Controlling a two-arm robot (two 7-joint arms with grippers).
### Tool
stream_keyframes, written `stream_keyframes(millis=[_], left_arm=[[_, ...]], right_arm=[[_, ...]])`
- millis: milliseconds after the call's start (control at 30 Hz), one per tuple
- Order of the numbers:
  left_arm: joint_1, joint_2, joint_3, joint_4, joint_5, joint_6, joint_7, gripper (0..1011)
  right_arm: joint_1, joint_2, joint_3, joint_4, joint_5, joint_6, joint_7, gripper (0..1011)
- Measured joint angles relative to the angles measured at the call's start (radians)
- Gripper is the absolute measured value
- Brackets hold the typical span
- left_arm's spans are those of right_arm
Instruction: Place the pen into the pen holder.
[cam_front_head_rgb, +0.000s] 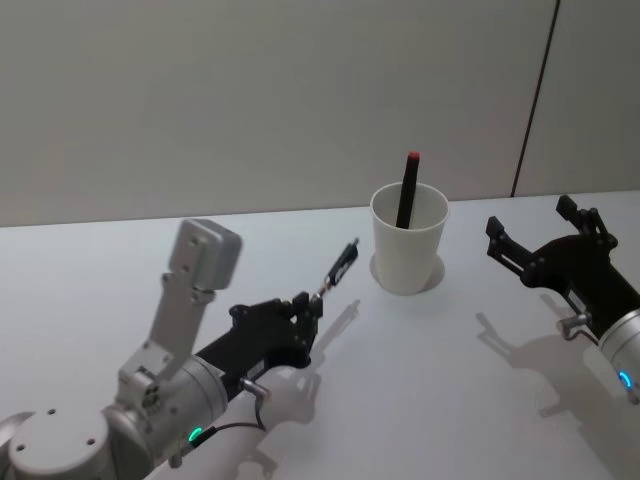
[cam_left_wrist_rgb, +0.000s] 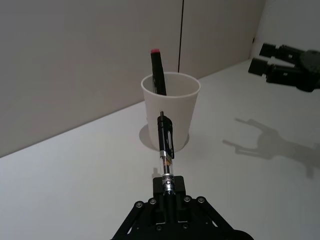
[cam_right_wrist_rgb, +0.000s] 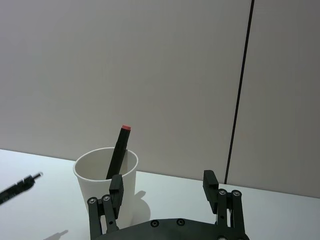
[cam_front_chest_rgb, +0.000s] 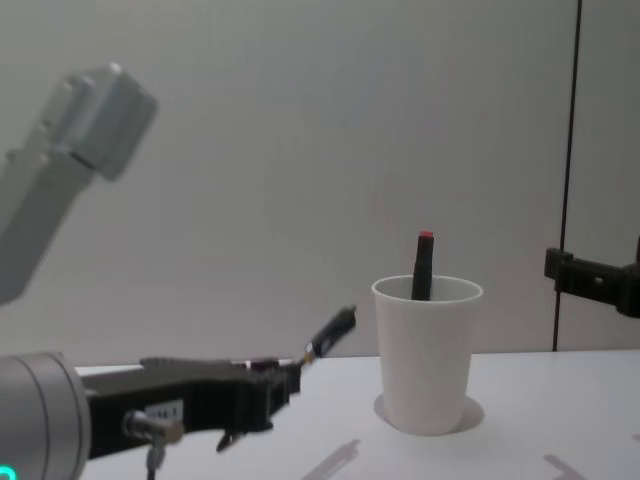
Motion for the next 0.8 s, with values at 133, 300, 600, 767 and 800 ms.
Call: stream_keyframes(millis=[133, 300, 600, 767, 800], left_arm=[[0.013, 0.006, -0.010, -0.004, -0.035, -0.068, 0.000, 123], [0.028, 0.013, -0.024, -0.009, -0.084, -0.167, -0.009, 123], [0.021, -0.005, -0.040, 0.006, -0.134, -0.283, -0.022, 123], [-0.008, -0.037, -0.042, 0.039, -0.134, -0.319, -0.032, 123], [-0.011, -0.040, -0.042, 0.044, -0.133, -0.322, -0.034, 123]], right_arm=[[0.000, 0.000, 0.000, 0.000, 0.000, 0.000, 0.000, 1002], [0.000, 0.000, 0.000, 0.000, 0.000, 0.000, 0.000, 1001], [0.000, 0.000, 0.000, 0.000, 0.000, 0.000, 0.000, 1001], [0.000, 0.000, 0.000, 0.000, 0.000, 0.000, 0.000, 1001], [0.000, 0.000, 0.000, 0.000, 0.000, 0.000, 0.000, 1001]])
